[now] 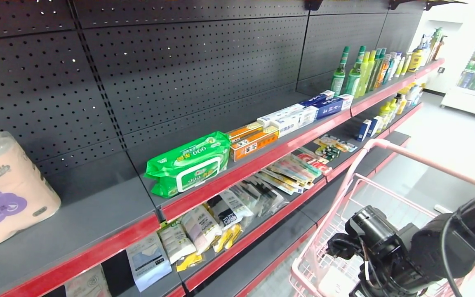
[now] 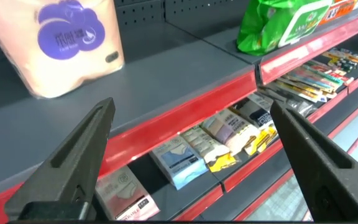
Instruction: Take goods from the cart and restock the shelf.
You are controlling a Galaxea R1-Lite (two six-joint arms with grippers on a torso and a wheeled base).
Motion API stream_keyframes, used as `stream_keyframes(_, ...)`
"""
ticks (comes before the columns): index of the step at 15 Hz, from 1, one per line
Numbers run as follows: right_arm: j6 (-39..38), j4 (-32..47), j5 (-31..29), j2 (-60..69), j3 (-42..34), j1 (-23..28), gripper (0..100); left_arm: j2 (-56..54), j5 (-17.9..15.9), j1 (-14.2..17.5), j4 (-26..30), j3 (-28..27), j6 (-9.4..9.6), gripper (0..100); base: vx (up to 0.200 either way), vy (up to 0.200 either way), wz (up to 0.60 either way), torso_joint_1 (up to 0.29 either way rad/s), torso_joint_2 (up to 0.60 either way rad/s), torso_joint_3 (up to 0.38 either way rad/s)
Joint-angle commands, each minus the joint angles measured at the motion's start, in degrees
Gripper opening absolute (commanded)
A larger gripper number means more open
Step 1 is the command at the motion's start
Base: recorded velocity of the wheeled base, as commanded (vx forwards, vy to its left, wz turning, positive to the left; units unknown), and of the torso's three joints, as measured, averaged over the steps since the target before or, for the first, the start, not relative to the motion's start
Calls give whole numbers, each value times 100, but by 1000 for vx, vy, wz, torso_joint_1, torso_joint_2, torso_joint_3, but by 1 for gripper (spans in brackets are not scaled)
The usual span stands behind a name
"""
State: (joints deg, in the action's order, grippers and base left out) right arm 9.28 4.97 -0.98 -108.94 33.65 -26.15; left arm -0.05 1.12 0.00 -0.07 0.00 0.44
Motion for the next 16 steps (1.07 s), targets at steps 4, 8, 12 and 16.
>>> stream_keyframes(4,74,-67,-87,-198,107,13,100,5,2,0,-1,0,0,100,0,0,0,-145,353,197)
stream_keyframes(8,566,-453,-236,-400,89,251,100,5,2,0,-1,0,0,100,0,0,0,-42,109,63)
stream_keyframes(12,707,-541,-236,-690,125,506,100,5,2,0,-1,0,0,100,0,0,0,0,0,0)
stream_keyframes(16,716,-559,-193,-849,265,444,100,5,2,0,-1,0,0,100,0,0,0,0,0,0)
